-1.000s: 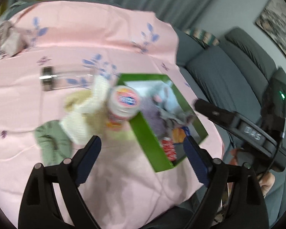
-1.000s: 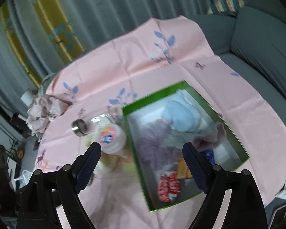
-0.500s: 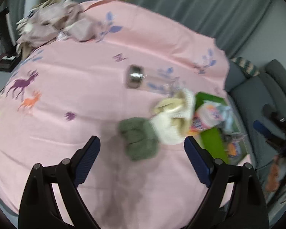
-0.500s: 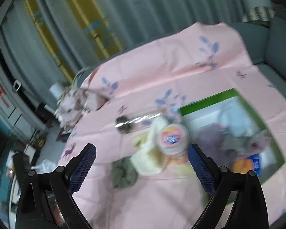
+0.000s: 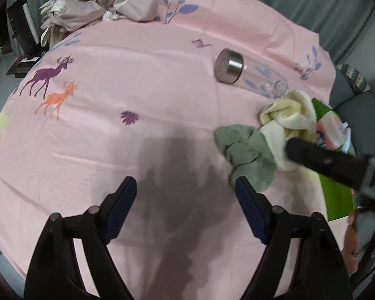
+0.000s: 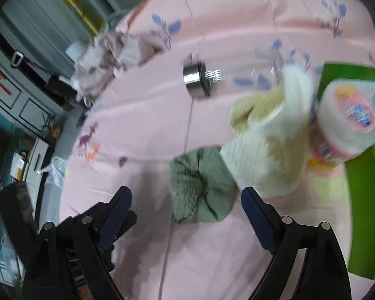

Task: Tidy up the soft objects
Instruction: 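Move the right tool to the green cloth on the sheet, then grasp the green cloth with the right tool and lift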

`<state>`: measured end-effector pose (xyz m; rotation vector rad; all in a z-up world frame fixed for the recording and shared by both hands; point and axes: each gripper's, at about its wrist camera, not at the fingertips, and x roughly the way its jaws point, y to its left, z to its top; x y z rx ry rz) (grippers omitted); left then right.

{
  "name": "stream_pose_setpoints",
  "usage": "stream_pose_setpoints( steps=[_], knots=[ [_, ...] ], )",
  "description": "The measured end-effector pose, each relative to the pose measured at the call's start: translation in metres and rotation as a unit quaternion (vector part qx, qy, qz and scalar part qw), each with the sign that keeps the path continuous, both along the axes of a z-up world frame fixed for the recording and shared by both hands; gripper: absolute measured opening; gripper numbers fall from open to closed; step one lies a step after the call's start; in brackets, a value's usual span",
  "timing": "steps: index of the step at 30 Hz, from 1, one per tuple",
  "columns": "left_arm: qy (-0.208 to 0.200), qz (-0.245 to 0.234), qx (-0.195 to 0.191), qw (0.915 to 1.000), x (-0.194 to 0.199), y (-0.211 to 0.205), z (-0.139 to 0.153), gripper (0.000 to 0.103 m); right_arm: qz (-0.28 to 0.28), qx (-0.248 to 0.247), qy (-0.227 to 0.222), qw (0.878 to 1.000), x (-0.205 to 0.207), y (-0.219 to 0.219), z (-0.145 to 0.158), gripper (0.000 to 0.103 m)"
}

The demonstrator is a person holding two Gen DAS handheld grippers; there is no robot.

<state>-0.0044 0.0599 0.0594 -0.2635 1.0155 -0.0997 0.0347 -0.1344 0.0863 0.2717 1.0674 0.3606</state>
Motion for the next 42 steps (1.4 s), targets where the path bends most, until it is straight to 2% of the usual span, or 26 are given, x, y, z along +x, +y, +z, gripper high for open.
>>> stream_pose_setpoints(
  steps=[2,4,9,11,13,14,16,19,22,27,28,30,31,32,37,39,42],
  knots=[
    [0.002,0.009,0.000,1.0000,0.000,0.005,0.000,0.078,0.002,-0.003,0.019,1.000,0.005,0.005,-0.014,0.079],
    [0.003,0.015,-0.003,0.9999,-0.001,0.008,0.001,0.077,0.002,-0.017,0.031,0.999,0.009,0.009,-0.025,0.076],
    [0.008,0.027,-0.011,0.9996,-0.002,0.014,0.001,0.070,0.004,-0.051,0.041,0.998,0.012,0.019,-0.048,0.061],
    [0.009,0.029,-0.013,0.9995,-0.003,0.014,0.002,0.069,0.007,-0.068,0.032,0.997,0.011,0.022,-0.050,0.049],
    [0.006,0.030,-0.015,0.9994,-0.003,0.015,0.004,0.069,0.010,-0.081,0.022,0.996,0.010,0.024,-0.049,0.023],
    [0.006,0.030,-0.016,0.9994,-0.003,0.016,0.004,0.069,0.019,-0.080,0.025,0.996,0.009,0.024,-0.049,0.018],
    [0.008,0.031,-0.018,0.9993,-0.003,0.016,0.004,0.067,0.031,-0.071,0.026,0.997,0.003,0.021,-0.044,0.016],
    [0.015,0.032,-0.026,0.9990,-0.003,0.018,0.003,0.065,0.058,-0.064,0.027,0.996,-0.007,0.021,-0.035,0.016],
    [0.019,0.030,-0.031,0.9989,-0.002,0.018,0.002,0.058,0.084,-0.059,0.034,0.994,-0.017,0.028,-0.030,0.016],
    [0.027,0.027,-0.036,0.9986,-0.002,0.018,0.000,0.054,0.120,-0.053,0.066,0.989,-0.027,0.037,-0.032,0.017],
    [0.028,0.026,-0.037,0.9986,-0.002,0.018,0.001,0.054,0.119,-0.056,0.070,0.989,-0.026,0.034,-0.031,0.023],
    [0.032,0.028,-0.036,0.9985,-0.001,0.017,0.000,0.054,0.102,-0.056,0.064,0.991,-0.026,0.026,-0.026,0.046],
    [0.033,0.026,-0.037,0.9984,-0.001,0.016,-0.001,0.054,0.095,-0.057,0.061,0.992,-0.026,0.022,-0.024,0.069],
    [0.035,0.024,-0.038,0.9984,-0.001,0.015,-0.001,0.053,0.084,-0.054,0.052,0.994,-0.026,0.014,-0.019,0.076],
    [0.055,-0.010,-0.064,0.9964,-0.002,0.003,-0.006,0.051,0.037,0.009,0.032,0.999,-0.022,-0.013,-0.006,0.078],
    [0.061,-0.024,-0.072,0.9952,-0.003,-0.004,-0.008,0.044,0.028,0.033,0.033,0.999,-0.020,-0.016,-0.006,0.078],
    [0.070,-0.042,-0.078,0.9936,-0.004,-0.016,-0.013,0.034,0.036,0.043,0.040,0.998,-0.019,-0.007,-0.013,0.078]
  ],
)
